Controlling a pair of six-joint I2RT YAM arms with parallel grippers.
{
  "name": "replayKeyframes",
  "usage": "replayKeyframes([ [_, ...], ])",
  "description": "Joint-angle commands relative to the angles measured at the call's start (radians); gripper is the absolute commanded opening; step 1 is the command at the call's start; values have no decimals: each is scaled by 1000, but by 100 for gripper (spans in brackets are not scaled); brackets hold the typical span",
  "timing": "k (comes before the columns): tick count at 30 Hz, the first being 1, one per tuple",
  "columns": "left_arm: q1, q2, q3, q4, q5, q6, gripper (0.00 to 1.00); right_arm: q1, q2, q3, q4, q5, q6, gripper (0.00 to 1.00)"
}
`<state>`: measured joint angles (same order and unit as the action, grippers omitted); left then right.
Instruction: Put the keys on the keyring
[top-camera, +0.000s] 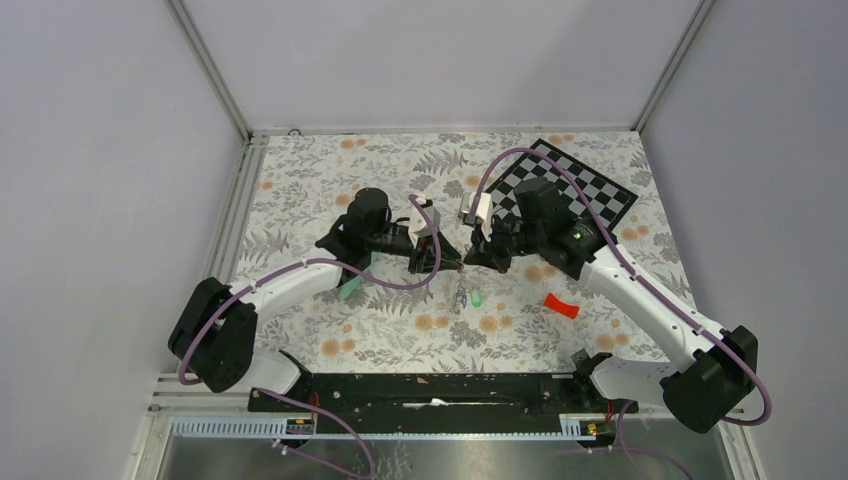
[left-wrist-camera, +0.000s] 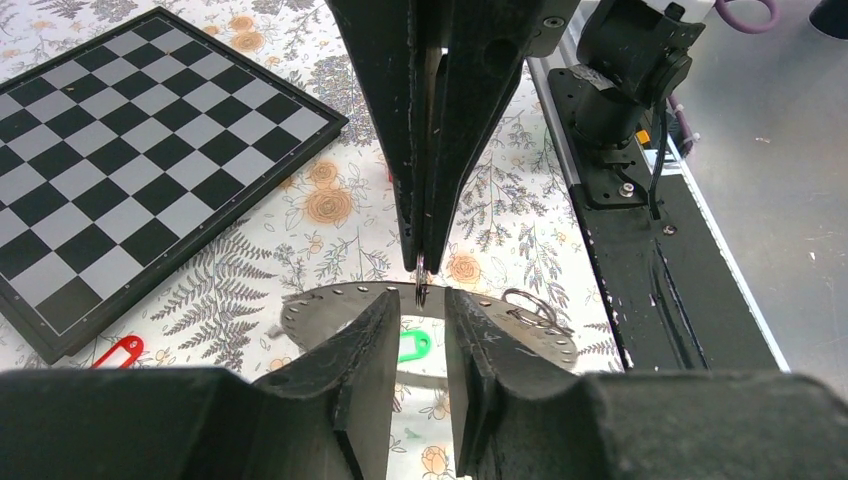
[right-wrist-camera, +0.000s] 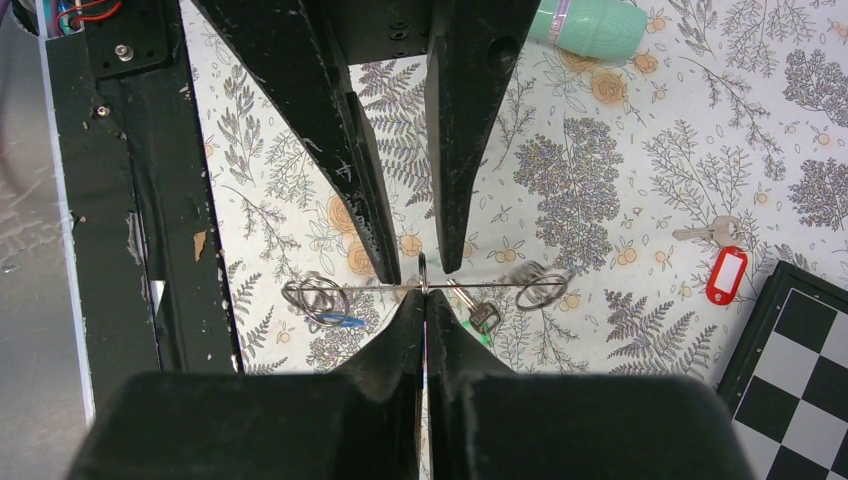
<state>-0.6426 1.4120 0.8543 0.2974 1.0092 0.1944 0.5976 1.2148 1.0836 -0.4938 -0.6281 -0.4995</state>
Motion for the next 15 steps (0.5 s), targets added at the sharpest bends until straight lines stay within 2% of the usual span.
replayKeyframes([
  [1, -3, -3, 46, 18, 12, 28, 28, 9, -8, 34, 15, -10, -2, 0],
  [15, 0, -12, 74, -14, 17, 51, 30, 10, -11, 17, 12, -26, -11, 0],
])
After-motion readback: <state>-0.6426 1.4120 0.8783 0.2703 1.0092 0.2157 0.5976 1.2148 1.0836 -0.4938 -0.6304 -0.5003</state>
